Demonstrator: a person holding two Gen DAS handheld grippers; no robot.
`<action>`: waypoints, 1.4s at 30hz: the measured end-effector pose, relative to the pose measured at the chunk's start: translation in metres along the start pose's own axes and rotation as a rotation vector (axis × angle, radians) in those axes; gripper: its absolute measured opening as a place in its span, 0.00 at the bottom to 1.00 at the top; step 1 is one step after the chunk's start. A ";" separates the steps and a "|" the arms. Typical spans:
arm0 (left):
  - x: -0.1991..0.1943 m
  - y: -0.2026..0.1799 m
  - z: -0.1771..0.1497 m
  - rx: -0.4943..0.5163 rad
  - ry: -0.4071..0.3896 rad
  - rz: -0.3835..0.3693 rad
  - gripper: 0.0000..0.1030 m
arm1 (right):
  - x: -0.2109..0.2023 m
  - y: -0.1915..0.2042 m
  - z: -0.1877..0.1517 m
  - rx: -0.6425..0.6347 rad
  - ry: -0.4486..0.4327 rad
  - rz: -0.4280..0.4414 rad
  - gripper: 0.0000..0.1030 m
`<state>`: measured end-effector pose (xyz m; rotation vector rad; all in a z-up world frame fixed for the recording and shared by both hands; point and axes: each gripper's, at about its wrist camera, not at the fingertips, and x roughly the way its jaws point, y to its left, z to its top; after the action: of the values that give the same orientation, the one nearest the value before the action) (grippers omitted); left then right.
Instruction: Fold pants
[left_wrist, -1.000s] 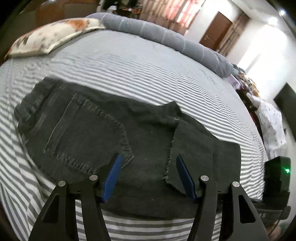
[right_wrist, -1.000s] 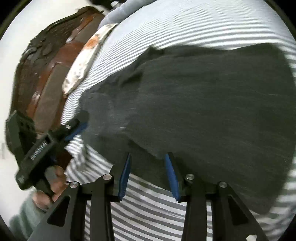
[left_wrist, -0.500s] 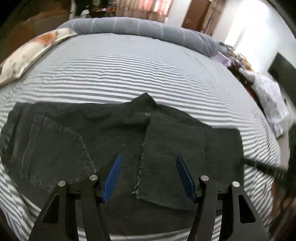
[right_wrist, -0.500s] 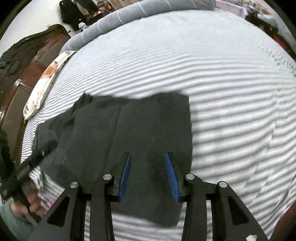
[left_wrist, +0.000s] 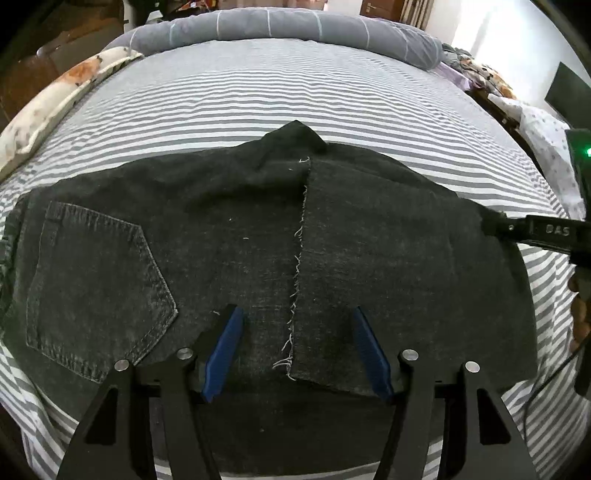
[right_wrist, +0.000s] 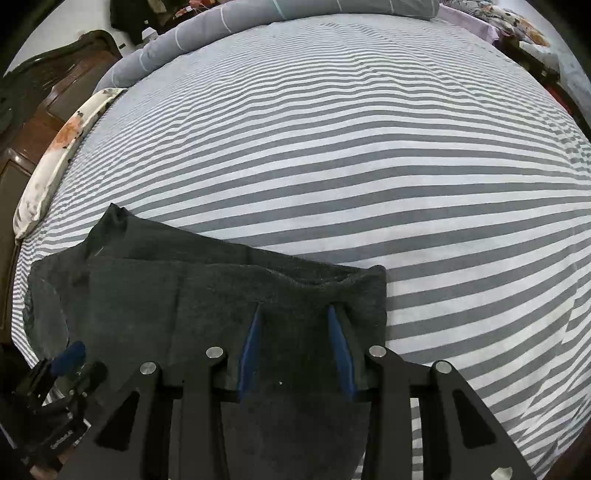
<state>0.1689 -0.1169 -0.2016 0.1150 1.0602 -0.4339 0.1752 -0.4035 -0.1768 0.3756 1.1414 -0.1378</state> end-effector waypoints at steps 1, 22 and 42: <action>0.000 0.000 0.000 0.003 -0.002 0.000 0.62 | -0.002 0.001 -0.004 -0.001 0.008 0.011 0.34; -0.012 -0.010 -0.026 0.038 0.007 0.040 0.62 | -0.022 0.019 -0.121 -0.055 0.098 0.021 0.37; -0.055 0.115 -0.025 -0.532 -0.082 -0.177 0.62 | -0.043 0.059 -0.128 -0.059 0.047 0.229 0.42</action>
<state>0.1717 0.0114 -0.1800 -0.4685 1.0767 -0.2998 0.0644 -0.3065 -0.1711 0.4562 1.1380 0.1056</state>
